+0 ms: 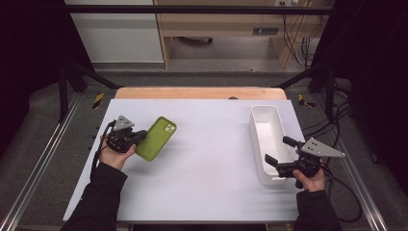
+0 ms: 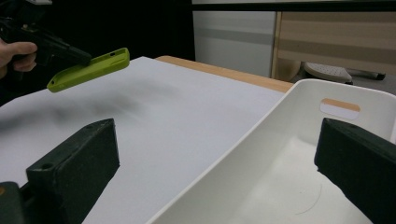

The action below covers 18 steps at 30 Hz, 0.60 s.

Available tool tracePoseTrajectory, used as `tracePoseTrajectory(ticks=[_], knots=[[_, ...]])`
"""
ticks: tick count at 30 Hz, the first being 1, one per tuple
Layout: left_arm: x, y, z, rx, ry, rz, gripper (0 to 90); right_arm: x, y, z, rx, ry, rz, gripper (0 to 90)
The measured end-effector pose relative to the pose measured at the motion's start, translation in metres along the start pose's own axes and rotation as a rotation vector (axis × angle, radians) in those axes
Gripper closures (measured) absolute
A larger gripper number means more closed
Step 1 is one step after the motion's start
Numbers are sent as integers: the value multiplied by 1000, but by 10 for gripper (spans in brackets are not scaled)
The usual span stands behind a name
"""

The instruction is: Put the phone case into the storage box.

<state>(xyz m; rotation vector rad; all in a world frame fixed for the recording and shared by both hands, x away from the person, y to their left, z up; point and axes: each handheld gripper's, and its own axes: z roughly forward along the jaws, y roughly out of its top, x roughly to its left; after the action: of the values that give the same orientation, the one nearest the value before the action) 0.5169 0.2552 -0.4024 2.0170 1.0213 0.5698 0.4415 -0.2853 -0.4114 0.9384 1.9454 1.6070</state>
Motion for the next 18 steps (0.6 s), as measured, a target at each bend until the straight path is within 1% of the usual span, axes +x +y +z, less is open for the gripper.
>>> tracePoseTrajectory(ticks=[10,13,18], knots=[[-17,6,-5,-16,-18,43,880,1,-1,2,10,3,-3,4],[-24,9,-6,-22,-22,66,880,2,-1,2,9,4,-4,4],[-32,11,-6,-25,-34,82,880,1,0,2,7,5,-4,4]])
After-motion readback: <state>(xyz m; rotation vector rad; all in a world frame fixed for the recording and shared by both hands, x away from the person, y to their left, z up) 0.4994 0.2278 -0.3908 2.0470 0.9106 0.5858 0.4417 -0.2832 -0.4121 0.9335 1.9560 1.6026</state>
